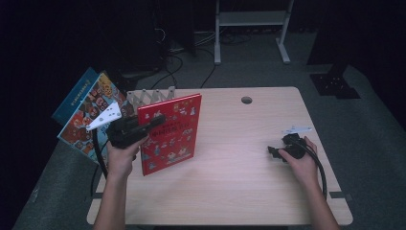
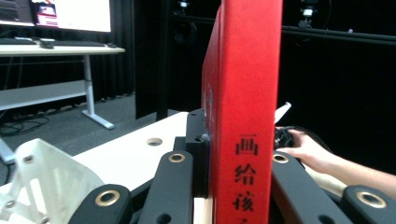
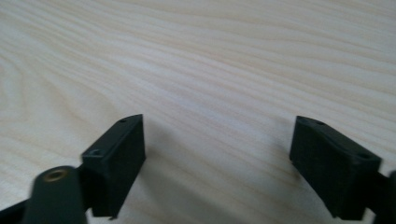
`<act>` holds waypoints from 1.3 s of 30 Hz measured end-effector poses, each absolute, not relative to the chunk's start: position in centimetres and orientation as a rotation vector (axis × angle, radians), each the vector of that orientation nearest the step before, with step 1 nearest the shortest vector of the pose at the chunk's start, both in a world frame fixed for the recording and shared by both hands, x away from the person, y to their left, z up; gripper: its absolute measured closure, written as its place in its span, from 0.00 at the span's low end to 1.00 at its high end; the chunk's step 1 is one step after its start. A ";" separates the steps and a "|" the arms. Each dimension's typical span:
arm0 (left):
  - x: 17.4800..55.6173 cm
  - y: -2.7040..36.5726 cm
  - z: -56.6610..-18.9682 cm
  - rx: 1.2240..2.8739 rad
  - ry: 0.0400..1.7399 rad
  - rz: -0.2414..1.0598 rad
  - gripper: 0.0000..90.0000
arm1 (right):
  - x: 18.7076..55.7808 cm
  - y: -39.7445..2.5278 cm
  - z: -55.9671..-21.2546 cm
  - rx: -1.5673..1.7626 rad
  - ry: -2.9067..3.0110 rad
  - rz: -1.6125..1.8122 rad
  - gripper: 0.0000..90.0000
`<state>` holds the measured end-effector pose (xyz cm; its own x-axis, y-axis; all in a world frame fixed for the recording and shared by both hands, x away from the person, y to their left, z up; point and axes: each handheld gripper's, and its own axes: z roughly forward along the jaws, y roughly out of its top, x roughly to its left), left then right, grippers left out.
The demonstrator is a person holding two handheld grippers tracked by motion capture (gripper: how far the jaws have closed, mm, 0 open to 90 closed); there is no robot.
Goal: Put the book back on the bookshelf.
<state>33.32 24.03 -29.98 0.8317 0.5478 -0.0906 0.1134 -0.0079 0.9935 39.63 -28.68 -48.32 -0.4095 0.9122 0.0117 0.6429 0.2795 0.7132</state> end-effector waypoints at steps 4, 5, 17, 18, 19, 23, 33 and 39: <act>33.0 25.1 -29.7 1.554 0.563 0.398 0.88 | 39.6 -28.8 -48.6 1.396 2.126 0.939 0.13; 32.9 25.4 -29.6 1.549 0.567 0.404 0.88 | 39.6 -28.8 -48.6 1.397 2.126 0.938 0.13; 31.0 29.9 -28.6 1.523 0.659 0.508 0.88 | 39.6 -28.8 -48.6 1.400 2.125 0.937 0.13; 30.9 30.2 -28.5 1.523 0.662 0.514 0.88 | 39.6 -28.8 -48.6 1.399 2.124 0.937 0.13; 30.7 30.5 -28.5 1.520 0.670 0.518 0.88 | 39.6 -28.8 -48.6 1.400 2.123 0.936 0.12; 30.0 32.2 -28.3 1.495 0.709 0.557 0.88 | 39.6 -28.8 -48.6 1.404 2.122 0.934 0.12; 29.7 33.5 -28.8 1.433 0.838 0.726 0.88 | 39.6 -28.8 -48.6 1.410 2.116 0.931 0.12; 30.9 33.2 -29.8 1.384 0.905 0.793 0.88 | 39.6 -28.9 -48.6 1.409 2.116 0.929 0.12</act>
